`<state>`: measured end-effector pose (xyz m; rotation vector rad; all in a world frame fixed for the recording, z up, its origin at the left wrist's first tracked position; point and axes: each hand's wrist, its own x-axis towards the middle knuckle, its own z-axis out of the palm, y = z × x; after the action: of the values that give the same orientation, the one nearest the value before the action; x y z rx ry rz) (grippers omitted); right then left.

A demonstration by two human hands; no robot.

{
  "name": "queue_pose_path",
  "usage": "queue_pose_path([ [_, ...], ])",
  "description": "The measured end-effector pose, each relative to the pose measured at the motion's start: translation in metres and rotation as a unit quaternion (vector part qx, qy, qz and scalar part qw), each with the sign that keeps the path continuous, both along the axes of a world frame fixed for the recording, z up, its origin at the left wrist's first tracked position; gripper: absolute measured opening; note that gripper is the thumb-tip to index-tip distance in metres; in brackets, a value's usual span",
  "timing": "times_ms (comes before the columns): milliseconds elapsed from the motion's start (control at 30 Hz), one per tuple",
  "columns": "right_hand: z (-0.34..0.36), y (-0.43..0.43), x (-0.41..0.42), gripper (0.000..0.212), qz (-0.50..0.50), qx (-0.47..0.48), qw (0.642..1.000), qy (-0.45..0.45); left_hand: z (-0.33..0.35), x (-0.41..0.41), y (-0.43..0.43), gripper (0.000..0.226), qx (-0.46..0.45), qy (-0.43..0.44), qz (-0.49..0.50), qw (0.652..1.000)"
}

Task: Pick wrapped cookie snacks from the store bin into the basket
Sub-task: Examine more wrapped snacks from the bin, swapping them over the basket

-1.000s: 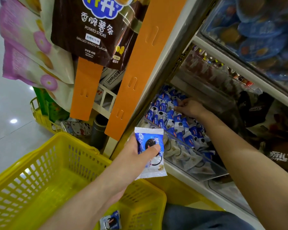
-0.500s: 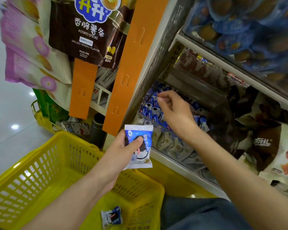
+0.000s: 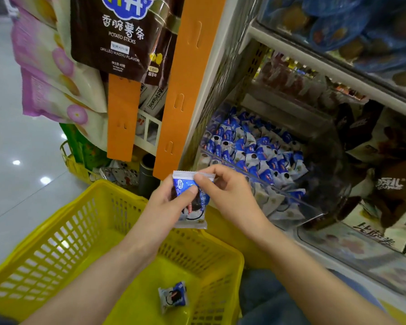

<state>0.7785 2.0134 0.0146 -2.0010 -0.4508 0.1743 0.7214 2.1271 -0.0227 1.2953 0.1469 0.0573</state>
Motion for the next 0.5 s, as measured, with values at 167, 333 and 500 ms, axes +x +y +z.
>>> queue_pose_path([
  [167, -0.008, -0.003, -0.002, 0.008, 0.042, -0.004, 0.996, -0.073, 0.002, 0.002, 0.003, 0.021, -0.015, 0.01, 0.04, 0.999],
  [333, -0.012, -0.011, -0.005, 0.013, 0.096, -0.147, 0.938, -0.3, -0.006, 0.002, 0.005, 0.027, -0.015, 0.039, 0.04, 0.998],
  [500, -0.015, -0.015, -0.006, 0.009, 0.097, -0.12, 0.943, -0.294, -0.009, -0.003, 0.006, 0.027, -0.04, 0.086, -0.007, 0.995],
])
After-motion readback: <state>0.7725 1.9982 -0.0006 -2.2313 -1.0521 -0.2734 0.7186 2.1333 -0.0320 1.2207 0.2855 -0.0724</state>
